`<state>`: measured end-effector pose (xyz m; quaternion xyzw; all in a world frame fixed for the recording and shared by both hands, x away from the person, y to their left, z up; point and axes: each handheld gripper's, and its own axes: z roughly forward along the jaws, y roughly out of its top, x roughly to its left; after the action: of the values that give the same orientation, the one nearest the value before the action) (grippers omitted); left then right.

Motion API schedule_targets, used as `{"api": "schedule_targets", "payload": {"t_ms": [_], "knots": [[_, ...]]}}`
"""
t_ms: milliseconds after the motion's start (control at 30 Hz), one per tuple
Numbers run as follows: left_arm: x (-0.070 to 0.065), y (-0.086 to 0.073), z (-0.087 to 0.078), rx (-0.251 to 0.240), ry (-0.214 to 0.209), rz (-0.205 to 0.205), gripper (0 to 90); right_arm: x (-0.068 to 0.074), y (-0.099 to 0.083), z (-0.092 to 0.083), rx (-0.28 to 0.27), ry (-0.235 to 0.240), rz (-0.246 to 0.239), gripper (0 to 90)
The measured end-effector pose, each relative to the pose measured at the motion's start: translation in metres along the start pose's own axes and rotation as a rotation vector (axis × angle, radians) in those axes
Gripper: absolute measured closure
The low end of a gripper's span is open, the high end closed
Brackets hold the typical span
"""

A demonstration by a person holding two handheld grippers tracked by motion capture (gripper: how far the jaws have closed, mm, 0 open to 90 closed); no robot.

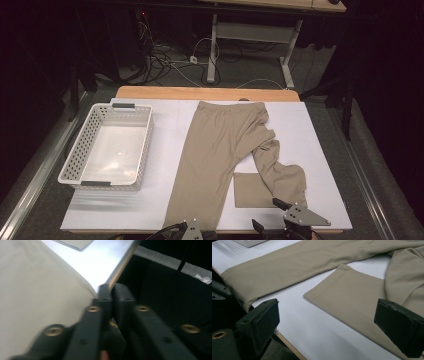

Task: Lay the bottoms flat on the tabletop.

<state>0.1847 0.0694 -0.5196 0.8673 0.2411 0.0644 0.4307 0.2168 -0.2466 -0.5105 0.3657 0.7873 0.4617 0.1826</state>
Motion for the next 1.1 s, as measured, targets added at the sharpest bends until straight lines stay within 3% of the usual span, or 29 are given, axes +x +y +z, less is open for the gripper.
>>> {"api": "schedule_targets", "payload": {"t_ms": [167, 267, 433, 500, 533, 600, 667, 733, 833, 933, 1000, 1100], "knots": [[0.027, -0.004, -0.017, -0.100, 0.057, -0.050, 51.2, 0.000, 0.001, 0.005, 0.007, 0.009, -0.006, 6.9], [0.049, -0.006, -0.028, -0.117, 0.090, -0.059, 37.1, -0.001, 0.001, 0.010, 0.019, 0.007, -0.006, 7.1], [0.082, -0.006, -0.036, -0.148, 0.210, -0.126, 11.9, -0.009, -0.003, 0.020, 0.063, -0.031, 0.005, 9.6], [0.092, -0.005, -0.034, -0.159, 0.200, -0.148, 4.5, -0.013, -0.001, 0.024, 0.077, -0.055, 0.003, 13.2], [0.096, -0.003, -0.032, -0.140, 0.202, -0.156, 1.0, -0.015, 0.000, 0.025, 0.082, -0.070, 0.000, 15.0], [0.098, -0.001, -0.027, -0.126, 0.219, -0.148, 0.0, -0.017, 0.004, 0.030, 0.091, -0.092, -0.007, 17.5], [0.102, 0.000, -0.023, -0.111, 0.201, -0.146, 0.0, -0.019, 0.009, 0.037, 0.122, -0.125, -0.029, 19.3], [0.103, -0.002, -0.023, -0.135, 0.216, -0.146, 0.0, -0.023, 0.012, 0.044, 0.165, -0.148, -0.008, 23.3], [0.110, -0.003, -0.025, -0.156, 0.194, -0.185, 0.0, -0.027, 0.016, 0.048, 0.193, -0.164, 0.010, 27.2], [0.111, -0.004, -0.026, -0.190, 0.187, -0.177, 0.0, -0.030, 0.017, 0.048, 0.188, -0.186, 0.020, 41.8], [0.111, -0.004, -0.026, -0.200, 0.168, -0.170, 0.0, -0.032, 0.017, 0.047, 0.176, -0.188, 0.018, 58.8], [0.108, -0.002, -0.024, -0.196, 0.171, -0.150, 0.0, -0.034, 0.016, 0.045, 0.165, -0.165, 0.039, 86.4]]}}
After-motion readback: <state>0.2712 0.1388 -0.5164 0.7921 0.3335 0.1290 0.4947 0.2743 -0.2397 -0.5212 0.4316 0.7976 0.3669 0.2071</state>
